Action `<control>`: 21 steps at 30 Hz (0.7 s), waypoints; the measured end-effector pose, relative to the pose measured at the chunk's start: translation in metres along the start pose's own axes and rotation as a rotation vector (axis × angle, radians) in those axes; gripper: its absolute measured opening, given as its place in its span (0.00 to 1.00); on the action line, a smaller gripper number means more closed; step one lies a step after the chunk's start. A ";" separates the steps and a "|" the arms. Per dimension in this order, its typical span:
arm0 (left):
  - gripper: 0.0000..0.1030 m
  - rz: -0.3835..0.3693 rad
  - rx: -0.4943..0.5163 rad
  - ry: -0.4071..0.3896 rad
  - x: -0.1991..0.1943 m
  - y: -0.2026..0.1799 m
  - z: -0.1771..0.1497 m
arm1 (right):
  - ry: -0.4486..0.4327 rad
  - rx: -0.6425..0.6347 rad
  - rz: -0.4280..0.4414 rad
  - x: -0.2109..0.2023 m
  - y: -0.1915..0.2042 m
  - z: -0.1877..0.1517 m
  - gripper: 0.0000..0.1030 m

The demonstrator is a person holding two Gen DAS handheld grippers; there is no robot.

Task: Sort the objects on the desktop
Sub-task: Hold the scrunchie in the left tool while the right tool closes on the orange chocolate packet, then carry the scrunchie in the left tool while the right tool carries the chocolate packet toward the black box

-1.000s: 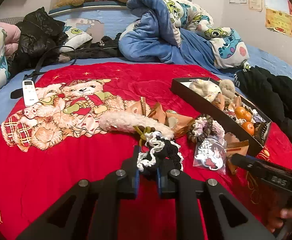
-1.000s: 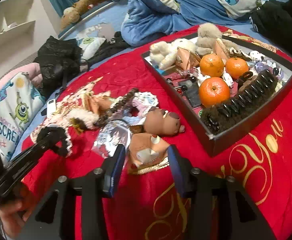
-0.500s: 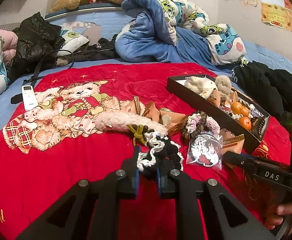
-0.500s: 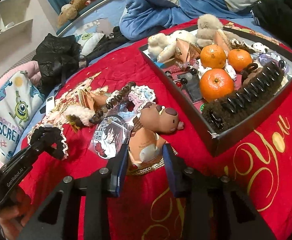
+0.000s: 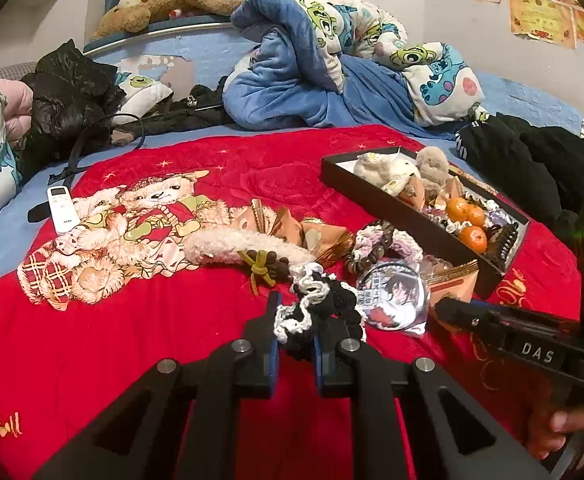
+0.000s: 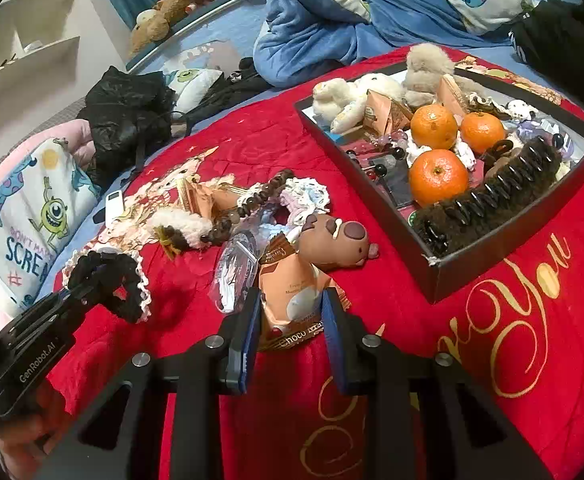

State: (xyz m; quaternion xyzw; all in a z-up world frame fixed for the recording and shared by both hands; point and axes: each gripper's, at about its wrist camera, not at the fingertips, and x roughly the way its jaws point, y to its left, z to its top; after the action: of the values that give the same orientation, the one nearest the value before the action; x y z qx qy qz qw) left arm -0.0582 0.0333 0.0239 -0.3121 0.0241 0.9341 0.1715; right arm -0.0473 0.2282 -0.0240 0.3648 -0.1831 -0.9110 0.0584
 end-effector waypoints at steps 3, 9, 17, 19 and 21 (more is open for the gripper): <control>0.13 0.002 -0.003 -0.006 -0.004 -0.004 0.002 | 0.001 0.002 0.009 -0.003 -0.001 0.000 0.28; 0.13 -0.012 -0.004 -0.013 -0.008 -0.018 0.006 | -0.017 -0.013 0.010 -0.016 -0.004 0.000 0.28; 0.13 -0.047 0.031 -0.017 -0.009 -0.051 0.011 | -0.041 0.013 0.026 -0.038 -0.021 0.005 0.28; 0.13 -0.063 0.033 -0.018 -0.010 -0.060 0.012 | -0.051 0.014 0.026 -0.046 -0.026 0.005 0.28; 0.13 -0.082 0.031 -0.018 -0.009 -0.068 0.013 | -0.060 0.017 0.030 -0.054 -0.031 0.006 0.28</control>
State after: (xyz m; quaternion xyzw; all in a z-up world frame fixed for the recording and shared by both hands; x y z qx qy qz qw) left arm -0.0357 0.0962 0.0438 -0.3019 0.0240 0.9285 0.2148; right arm -0.0114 0.2714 0.0035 0.3348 -0.1979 -0.9191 0.0635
